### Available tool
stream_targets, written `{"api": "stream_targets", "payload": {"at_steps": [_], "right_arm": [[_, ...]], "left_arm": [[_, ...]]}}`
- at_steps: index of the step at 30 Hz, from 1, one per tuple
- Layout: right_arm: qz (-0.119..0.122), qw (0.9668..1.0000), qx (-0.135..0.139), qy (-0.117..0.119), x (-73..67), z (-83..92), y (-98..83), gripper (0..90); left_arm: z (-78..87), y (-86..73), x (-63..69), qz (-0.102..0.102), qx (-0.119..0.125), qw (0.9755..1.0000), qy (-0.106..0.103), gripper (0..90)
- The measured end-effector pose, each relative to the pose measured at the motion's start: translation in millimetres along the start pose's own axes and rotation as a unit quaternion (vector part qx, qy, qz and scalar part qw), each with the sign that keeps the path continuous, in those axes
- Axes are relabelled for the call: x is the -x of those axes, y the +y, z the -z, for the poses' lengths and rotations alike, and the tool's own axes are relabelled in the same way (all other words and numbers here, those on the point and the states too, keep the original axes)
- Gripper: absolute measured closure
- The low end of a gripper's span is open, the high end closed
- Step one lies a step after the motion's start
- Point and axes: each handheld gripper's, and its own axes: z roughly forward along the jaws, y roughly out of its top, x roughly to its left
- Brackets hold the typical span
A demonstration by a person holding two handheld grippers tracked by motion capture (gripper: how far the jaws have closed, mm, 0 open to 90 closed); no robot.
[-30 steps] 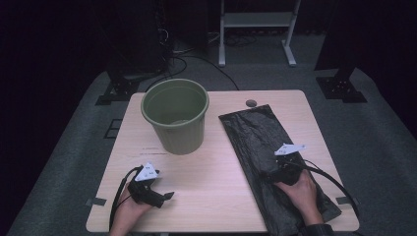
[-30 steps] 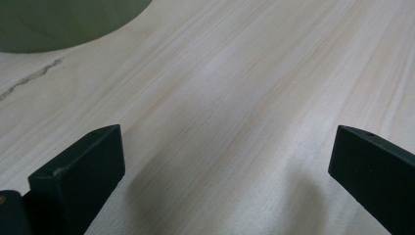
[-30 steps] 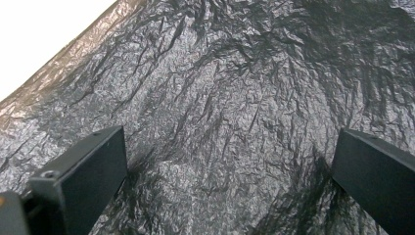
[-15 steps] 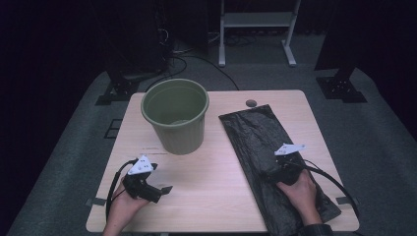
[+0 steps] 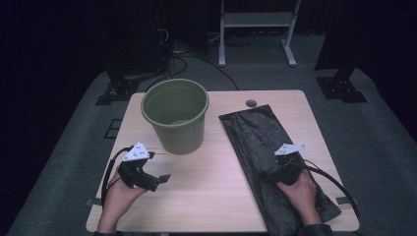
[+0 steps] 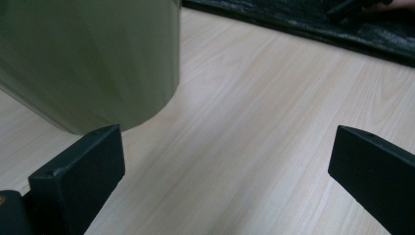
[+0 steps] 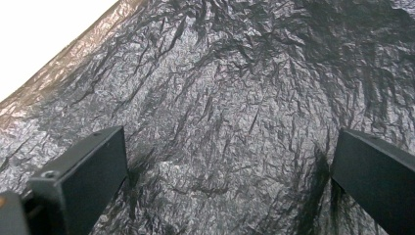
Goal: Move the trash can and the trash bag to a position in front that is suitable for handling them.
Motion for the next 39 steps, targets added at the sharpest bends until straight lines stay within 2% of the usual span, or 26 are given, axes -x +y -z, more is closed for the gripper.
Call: {"api": "stream_targets", "payload": {"at_steps": [5, 15, 24, 31, 39], "right_arm": [[0.0, 1.0, 0.0, 0.0, 0.0, 0.0, 0.0, 0.0], [0.0, 1.0, 0.0, 0.0, 0.0, 0.0, 0.0, 0.0], [0.0, 1.0, 0.0, 0.0, 0.0, 0.0, 0.0, 0.0], [0.0, 1.0, 0.0, 0.0, 0.1, 0.0, 0.0, 0.0], [0.001, 1.0, 0.0, 0.0, 0.2, 0.0, 0.0, 0.0]], "left_arm": [[8.3, 9.3, -4.0, 0.003, 0.005, 1.0, 0.006, 0.0], [23.0, 33.8, -12.0, -0.003, 0.016, 0.9998, 0.009, 0.0], [39.9, 64.6, -21.8, -0.007, 0.037, 0.9991, 0.019, 0.0], [45.8, 80.4, -28.5, -0.008, 0.045, 0.9987, 0.023, 0.0], [48.3, 100.4, -42.5, -0.005, 0.052, 0.9983, 0.025, 0.0]]}}
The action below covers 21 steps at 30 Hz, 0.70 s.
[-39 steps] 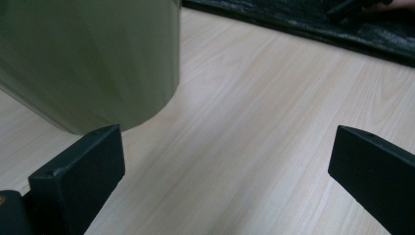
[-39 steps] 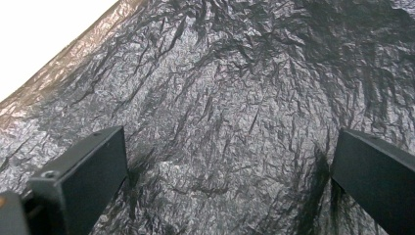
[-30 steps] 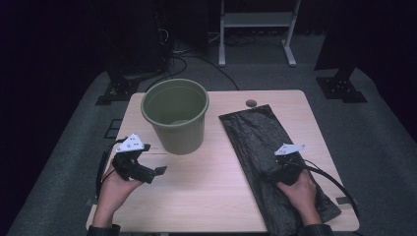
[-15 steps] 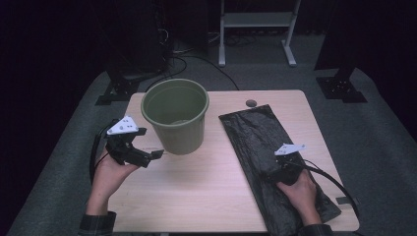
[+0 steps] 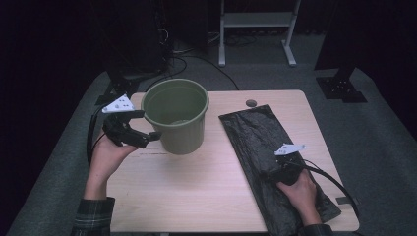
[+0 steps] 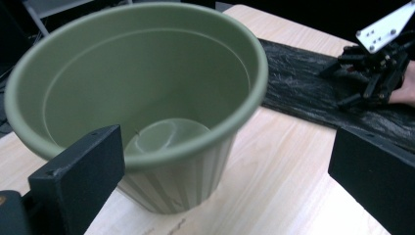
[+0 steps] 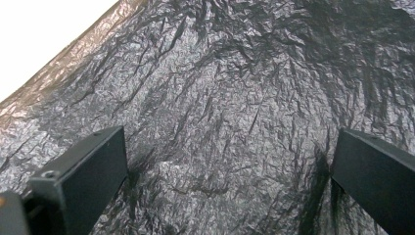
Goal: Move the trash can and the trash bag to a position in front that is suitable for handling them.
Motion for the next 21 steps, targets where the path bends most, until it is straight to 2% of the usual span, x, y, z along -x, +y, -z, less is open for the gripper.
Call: {"api": "stream_targets", "payload": {"at_steps": [3, 6, 10, 17, 19, 20, 21], "right_arm": [[0.0, 1.0, 0.0, 0.0, -0.1, 0.0, 0.0, 0.0], [-0.001, 1.0, 0.0, 0.0, -0.1, 0.0, 0.0, 0.0], [-0.001, 1.0, 0.0, 0.0, -0.1, 0.0, 0.0, 0.0], [0.0, 1.0, 0.0, 0.002, -0.2, 0.1, 0.1, 0.0], [0.001, 1.0, 0.0, 0.002, -0.1, 0.1, 0.0, 0.0], [0.001, 1.0, 0.0, 0.002, -0.1, 0.1, 0.0, 0.0], [0.002, 1.0, -0.001, 0.002, -0.1, 0.1, 0.1, 0.0]], "left_arm": [[-3.8, 8.0, -10.3, 0.003, 0.001, 1.0, 0.001, 0.0], [-6.5, 10.9, -16.0, 0.004, 0.0, 1.0, 0.003, 0.0], [-12.9, 16.1, -30.2, 0.01, 0.002, 0.9999, 0.005, 0.0], [-23.0, 15.3, -46.3, 0.019, -0.004, 0.9997, 0.012, 0.0], [-27.7, 14.5, -53.1, 0.011, -0.022, 0.9991, 0.035, 0.0], [-27.7, 14.5, -53.1, 0.011, -0.022, 0.9991, 0.035, 0.0], [-30.8, 13.2, -58.4, 0.017, -0.022, 0.999, 0.035, 0.0]]}}
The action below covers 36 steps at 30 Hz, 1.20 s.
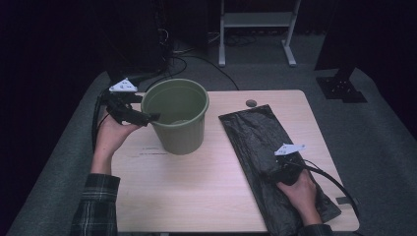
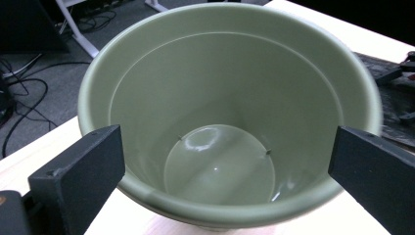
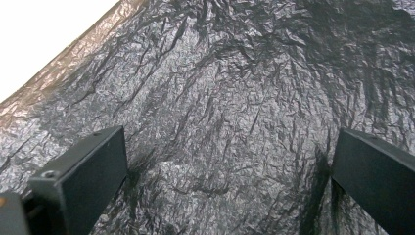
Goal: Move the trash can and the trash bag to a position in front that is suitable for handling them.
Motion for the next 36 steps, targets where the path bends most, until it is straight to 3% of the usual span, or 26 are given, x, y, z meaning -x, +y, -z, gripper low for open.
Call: {"api": "stream_targets", "payload": {"at_steps": [3, 10, 13, 22, 30, 36], "right_arm": [[0.0, 1.0, 0.001, 0.0, -0.1, -0.1, 0.0, 0.0], [0.001, 1.0, 0.001, 0.001, 0.0, -0.1, 0.0, 0.0], [0.001, 1.0, 0.001, 0.001, -0.2, -0.1, 0.0, 0.0], [0.002, 1.0, 0.001, 0.002, -0.2, -0.2, -0.1, 0.0], [0.002, 1.0, 0.001, 0.002, -0.2, -0.2, -0.1, 0.0], [0.001, 1.0, 0.001, 0.001, -0.3, -0.2, -0.1, 0.0]], "left_arm": [[-4.9, -1.4, -6.7, 0.002, -0.005, 0.9999, 0.012, 0.0], [-16.5, -5.8, -12.4, 0.005, -0.03, 0.9994, 0.015, 0.0], [-17.6, -7.4, -13.6, 0.01, -0.03, 0.9994, 0.016, 0.0], [-22.3, -15.6, -23.4, 0.036, -0.028, 0.9989, 0.005, 0.0], [-26.0, -15.9, -25.1, 0.044, -0.03, 0.9986, 0.002, 0.0], [-32.1, -14.0, -21.5, 0.038, -0.033, 0.9987, -0.009, 0.0]]}}
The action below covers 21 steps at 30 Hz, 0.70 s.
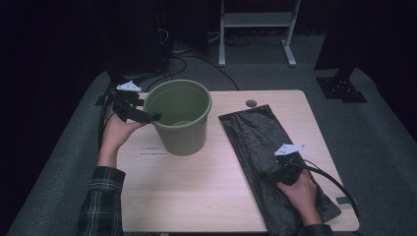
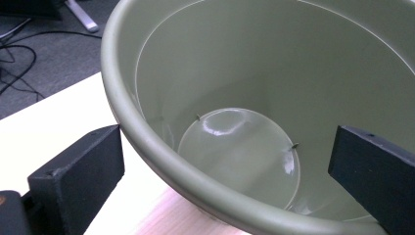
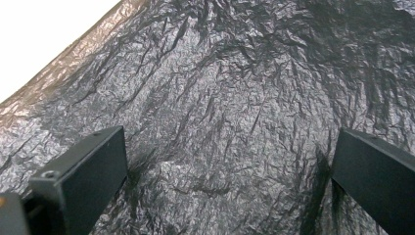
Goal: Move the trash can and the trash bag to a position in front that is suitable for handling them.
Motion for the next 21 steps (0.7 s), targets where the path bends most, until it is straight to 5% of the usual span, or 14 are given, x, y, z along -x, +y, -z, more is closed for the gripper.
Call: {"api": "stream_targets", "payload": {"at_steps": [5, 21], "right_arm": [[0.0, 1.0, 0.0, 0.0, 0.1, 0.1, 0.0, 0.0], [0.0, 1.0, 0.0, 0.0, -0.1, 0.0, 0.0, 0.0]], "left_arm": [[-6.8, 2.2, 9.0, -0.011, -0.008, 0.9996, -0.025, 0.0], [-10.6, 1.6, 50.3, -0.051, -0.01, 0.9968, -0.06, 0.0]]}}
